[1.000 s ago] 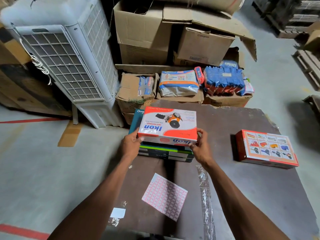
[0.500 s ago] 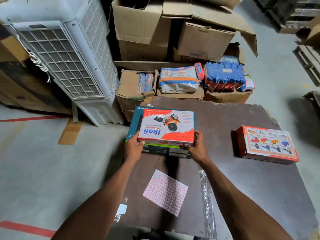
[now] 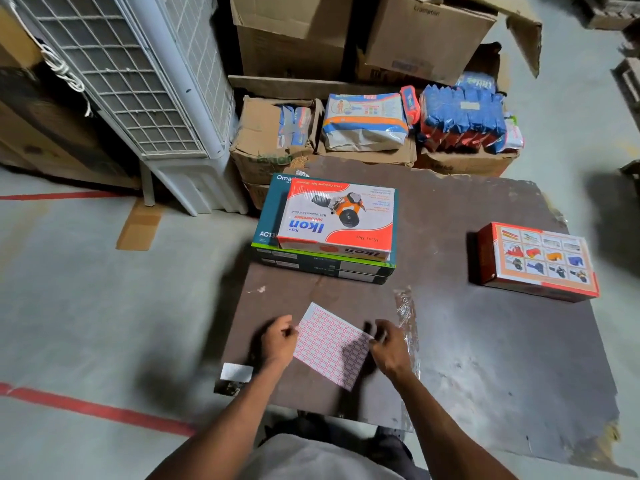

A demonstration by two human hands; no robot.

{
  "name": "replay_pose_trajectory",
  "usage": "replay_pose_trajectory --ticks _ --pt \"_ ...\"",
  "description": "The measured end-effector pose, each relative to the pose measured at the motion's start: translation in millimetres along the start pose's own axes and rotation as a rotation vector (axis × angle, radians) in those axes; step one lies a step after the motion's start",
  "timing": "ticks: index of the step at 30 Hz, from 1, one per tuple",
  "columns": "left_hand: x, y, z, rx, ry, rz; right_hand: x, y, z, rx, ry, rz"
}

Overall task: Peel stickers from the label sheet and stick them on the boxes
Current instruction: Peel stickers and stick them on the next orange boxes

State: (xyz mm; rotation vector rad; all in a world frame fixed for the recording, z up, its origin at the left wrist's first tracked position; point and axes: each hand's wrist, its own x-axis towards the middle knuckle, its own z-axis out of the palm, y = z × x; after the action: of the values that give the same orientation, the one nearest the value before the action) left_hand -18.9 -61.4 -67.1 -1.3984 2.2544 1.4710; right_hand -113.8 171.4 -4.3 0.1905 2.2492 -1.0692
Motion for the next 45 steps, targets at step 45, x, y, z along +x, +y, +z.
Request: replay_pose_trajectory --ticks 45 --pt "-50 84 -18 -0.207 -0.327 0.128 -24 -33 -13 -0.274 -0.074 -0.357"
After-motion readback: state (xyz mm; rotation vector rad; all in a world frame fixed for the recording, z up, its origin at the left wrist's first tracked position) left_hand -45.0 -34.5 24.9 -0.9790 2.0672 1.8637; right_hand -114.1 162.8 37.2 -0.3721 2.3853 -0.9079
